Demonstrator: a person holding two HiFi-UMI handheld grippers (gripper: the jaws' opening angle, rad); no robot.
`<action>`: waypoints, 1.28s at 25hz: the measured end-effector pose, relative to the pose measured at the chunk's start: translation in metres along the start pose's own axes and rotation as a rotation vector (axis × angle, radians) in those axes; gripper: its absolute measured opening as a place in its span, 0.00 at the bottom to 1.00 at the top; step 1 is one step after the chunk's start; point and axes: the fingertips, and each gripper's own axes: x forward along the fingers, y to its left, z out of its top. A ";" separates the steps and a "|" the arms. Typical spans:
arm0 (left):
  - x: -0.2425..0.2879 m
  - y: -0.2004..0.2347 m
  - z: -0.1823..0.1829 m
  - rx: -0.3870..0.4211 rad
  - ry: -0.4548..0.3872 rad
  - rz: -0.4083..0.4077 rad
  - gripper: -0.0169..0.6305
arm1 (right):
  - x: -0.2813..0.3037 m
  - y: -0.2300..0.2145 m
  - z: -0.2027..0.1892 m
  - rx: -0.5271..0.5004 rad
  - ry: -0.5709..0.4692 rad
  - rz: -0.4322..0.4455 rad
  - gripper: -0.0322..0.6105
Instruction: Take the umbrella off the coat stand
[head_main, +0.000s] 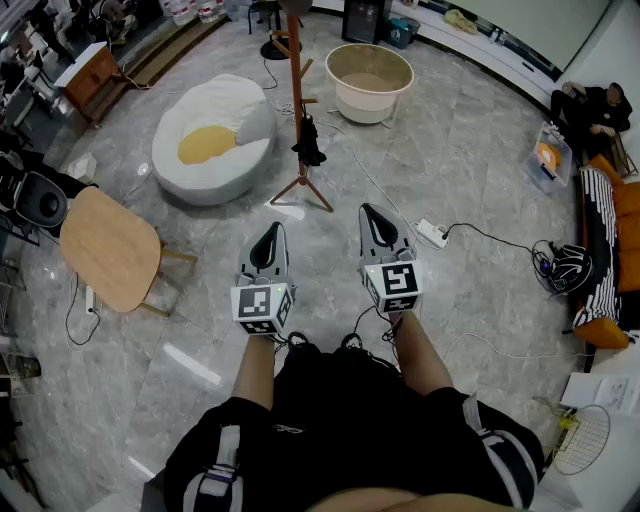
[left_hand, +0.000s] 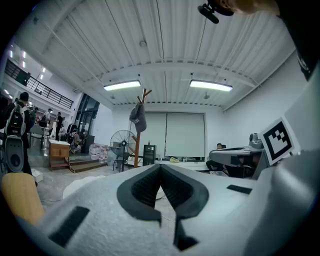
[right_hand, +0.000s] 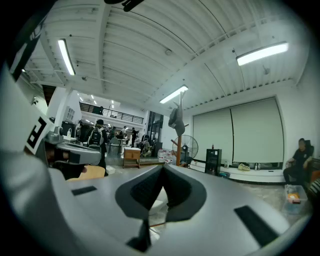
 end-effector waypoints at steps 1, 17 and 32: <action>0.000 0.001 0.000 0.000 0.000 -0.001 0.02 | 0.000 0.001 0.000 -0.001 0.000 0.001 0.06; -0.011 0.021 -0.035 -0.031 0.071 -0.077 0.02 | 0.007 0.040 -0.034 0.055 0.042 0.054 0.28; -0.018 0.075 -0.065 -0.083 0.125 -0.134 0.02 | 0.042 0.088 -0.071 -0.002 0.199 0.056 0.41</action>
